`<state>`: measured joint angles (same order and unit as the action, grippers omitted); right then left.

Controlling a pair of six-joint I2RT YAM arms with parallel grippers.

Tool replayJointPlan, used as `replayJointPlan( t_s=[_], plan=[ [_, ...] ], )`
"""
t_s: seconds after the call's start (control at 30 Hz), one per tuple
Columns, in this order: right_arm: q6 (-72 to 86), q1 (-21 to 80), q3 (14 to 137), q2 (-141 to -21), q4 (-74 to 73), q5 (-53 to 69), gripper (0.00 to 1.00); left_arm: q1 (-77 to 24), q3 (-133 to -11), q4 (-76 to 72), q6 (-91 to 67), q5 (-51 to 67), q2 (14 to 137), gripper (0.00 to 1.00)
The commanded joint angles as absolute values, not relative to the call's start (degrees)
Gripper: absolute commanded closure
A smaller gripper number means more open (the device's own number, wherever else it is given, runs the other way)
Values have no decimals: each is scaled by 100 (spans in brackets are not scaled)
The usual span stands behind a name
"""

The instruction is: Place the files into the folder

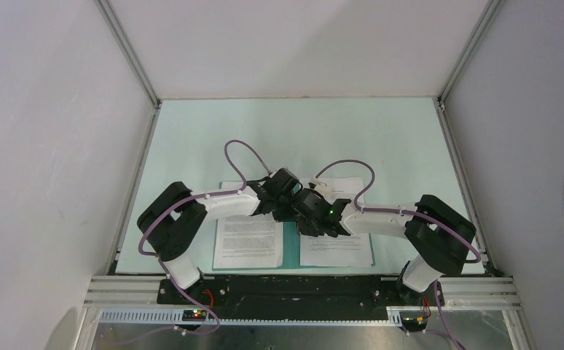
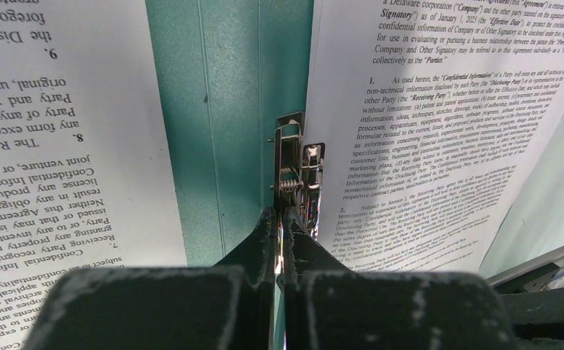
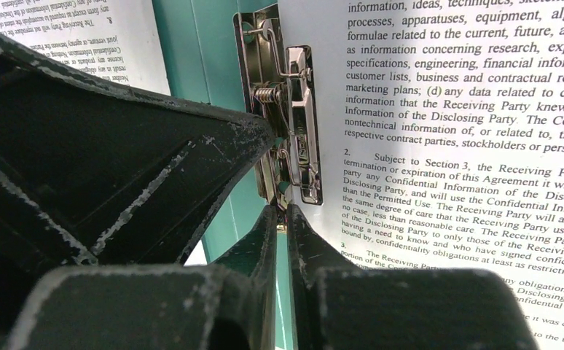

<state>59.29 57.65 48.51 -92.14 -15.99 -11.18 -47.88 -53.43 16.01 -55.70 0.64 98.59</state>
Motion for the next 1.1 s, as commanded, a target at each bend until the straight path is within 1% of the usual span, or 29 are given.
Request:
replayJointPlan(
  t_s=[0.0,0.2,0.43,0.8,1.07],
  plan=[
    [5920,5743,4693,-9593,-2330,-1680,97,-4843,-4932,2312,-5517,-382,10487,100],
    [5837,5778,4693,-9661,-1872,-1432,98,-4843,-4876,2239,-5558,-309,10524,100],
    [5660,5743,4693,-9462,-1249,-1089,97,-4846,-4856,2199,-5590,-273,10493,100],
    [5477,5693,4688,-9099,-771,-777,96,-4852,-5030,2206,-5493,-202,10332,100],
    [5359,5641,4693,-8841,-720,-750,95,-4846,-5187,2215,-5368,-154,10195,100]
  ],
)
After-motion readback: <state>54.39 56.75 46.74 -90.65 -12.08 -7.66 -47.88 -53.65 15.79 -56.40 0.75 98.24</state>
